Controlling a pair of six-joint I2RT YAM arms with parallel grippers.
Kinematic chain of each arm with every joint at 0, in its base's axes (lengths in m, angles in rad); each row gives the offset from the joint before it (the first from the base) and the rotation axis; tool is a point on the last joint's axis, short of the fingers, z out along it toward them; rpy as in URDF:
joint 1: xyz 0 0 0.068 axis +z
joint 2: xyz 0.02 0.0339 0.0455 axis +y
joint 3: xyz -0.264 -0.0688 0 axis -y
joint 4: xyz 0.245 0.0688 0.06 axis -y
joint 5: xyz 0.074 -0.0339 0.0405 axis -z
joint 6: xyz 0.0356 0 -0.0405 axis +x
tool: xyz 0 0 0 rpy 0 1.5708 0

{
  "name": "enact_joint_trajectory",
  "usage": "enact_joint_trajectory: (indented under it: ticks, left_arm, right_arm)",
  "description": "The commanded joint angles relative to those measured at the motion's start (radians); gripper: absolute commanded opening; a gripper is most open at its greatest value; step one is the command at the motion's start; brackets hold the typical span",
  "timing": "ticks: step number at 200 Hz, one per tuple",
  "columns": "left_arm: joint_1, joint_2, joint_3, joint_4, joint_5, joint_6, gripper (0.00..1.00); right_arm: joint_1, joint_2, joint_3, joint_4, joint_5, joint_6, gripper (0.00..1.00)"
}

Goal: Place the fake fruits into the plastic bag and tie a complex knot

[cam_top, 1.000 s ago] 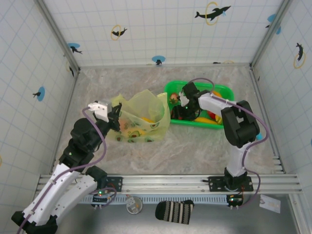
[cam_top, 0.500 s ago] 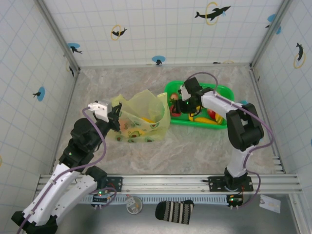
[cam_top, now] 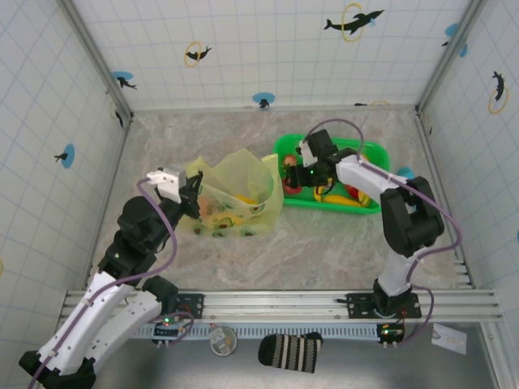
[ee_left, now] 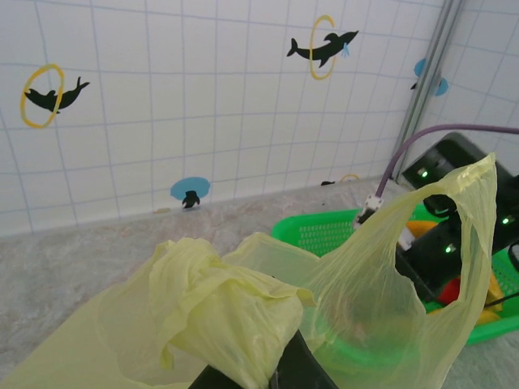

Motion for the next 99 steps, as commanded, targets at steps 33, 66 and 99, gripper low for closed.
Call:
enact_joint_trajectory:
  ticks: [33,66,99]
  left_arm:
    - [-0.007,-0.005,-0.002,-0.006,0.009,0.004,0.00]
    - [-0.008,0.002,-0.002,0.002,0.013,0.003,0.00]
    - [-0.008,0.011,-0.001,0.006,0.020,0.004,0.00]
  right_arm:
    - [0.013,0.111,0.086,-0.008,-0.002,-0.006,0.76]
    - [0.009,0.123,0.092,0.014,-0.011,-0.008,0.76]
    - [0.007,0.147,0.109,0.020,-0.024,-0.008,0.77]
